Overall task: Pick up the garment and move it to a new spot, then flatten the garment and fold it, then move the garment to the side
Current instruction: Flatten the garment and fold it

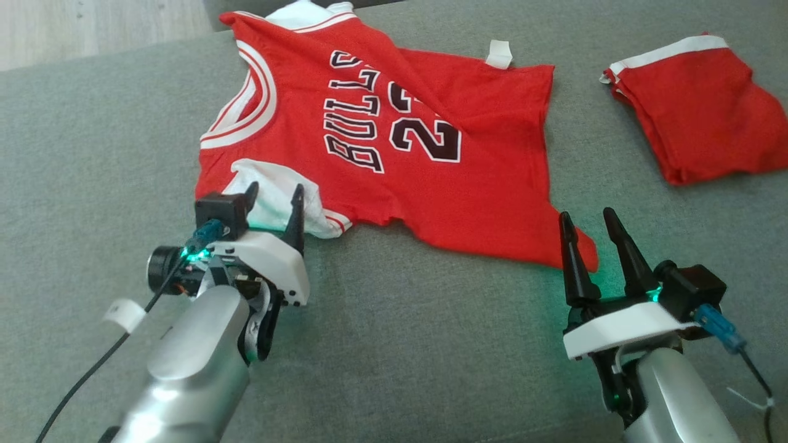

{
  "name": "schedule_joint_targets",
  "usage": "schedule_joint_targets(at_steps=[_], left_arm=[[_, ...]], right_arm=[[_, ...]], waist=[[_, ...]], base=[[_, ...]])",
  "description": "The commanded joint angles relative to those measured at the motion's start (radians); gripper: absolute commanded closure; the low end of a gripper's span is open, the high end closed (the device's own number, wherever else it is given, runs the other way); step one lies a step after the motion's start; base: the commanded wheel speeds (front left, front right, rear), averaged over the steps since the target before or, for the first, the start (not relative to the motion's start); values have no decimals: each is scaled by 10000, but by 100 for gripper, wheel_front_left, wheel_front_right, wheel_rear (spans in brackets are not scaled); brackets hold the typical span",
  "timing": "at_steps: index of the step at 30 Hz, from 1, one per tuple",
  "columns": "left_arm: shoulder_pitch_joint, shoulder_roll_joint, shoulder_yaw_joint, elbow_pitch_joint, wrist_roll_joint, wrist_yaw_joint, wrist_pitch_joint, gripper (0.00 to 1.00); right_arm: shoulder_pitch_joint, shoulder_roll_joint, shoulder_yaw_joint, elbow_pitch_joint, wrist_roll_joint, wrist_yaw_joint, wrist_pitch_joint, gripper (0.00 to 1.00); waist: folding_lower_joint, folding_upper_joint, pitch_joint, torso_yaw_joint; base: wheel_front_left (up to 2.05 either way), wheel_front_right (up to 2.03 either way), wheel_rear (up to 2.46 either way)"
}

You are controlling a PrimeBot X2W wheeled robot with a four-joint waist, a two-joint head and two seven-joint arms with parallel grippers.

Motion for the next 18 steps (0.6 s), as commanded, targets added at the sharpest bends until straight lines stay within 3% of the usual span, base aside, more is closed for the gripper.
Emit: schedule_joint_targets(at_steps=[1,9,18], left_arm=[[-501,286,292,-176,74,110,-143,0],[-437,459,327,-86,160,483,-203,0],[-690,389,244,13,-64,224,144,0]], right_arm=[[-188,-12,196,-247,40,-9,-107,0],[-115,-12,209,-160,42,-9,-107,0],[-270,-12,382,-120,89,-9,-107,0]], waist=[[-1,0,-29,56],[-1,0,-35,342],[-1,0,154,188]], base=[[0,0,0],[0,0,0],[0,0,0]])
